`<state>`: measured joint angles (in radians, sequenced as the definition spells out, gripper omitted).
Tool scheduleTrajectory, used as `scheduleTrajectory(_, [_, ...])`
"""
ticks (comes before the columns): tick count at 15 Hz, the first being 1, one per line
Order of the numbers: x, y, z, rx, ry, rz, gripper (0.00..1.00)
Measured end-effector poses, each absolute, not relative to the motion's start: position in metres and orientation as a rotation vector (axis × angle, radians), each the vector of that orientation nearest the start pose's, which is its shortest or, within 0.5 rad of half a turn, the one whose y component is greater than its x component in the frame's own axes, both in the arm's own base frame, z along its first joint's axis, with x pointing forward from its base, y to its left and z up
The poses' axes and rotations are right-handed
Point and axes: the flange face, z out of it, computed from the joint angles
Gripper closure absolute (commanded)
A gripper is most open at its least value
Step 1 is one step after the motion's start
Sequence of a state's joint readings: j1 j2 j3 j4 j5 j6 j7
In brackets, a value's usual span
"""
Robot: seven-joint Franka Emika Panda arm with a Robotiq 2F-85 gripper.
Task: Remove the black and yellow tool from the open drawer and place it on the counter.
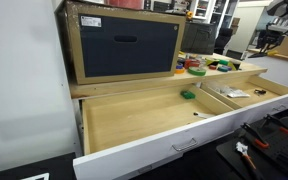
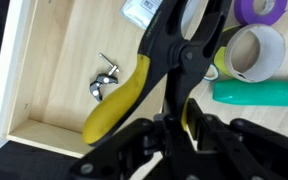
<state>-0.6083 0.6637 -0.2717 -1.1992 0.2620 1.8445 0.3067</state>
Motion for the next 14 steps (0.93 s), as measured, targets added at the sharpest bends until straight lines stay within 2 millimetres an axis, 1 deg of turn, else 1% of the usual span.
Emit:
scheduleTrajectory(3, [0.542,-0.502,0.405,-2.546,1.681,-0.052,0.96])
scheduleTrajectory(5, [0.557,-0.484,0.406,-2.564,1.637,-0.051,0.96])
scheduleTrajectory(7, [0.569,-0.463,0.404,-2.582,1.592,-0.035,0.96])
scheduleTrajectory(10, [0.579,-0.423,0.393,-2.604,1.525,0.023,0.96])
scheduleTrajectory(14, [0.578,-0.364,0.368,-2.609,1.48,0.106,0.96])
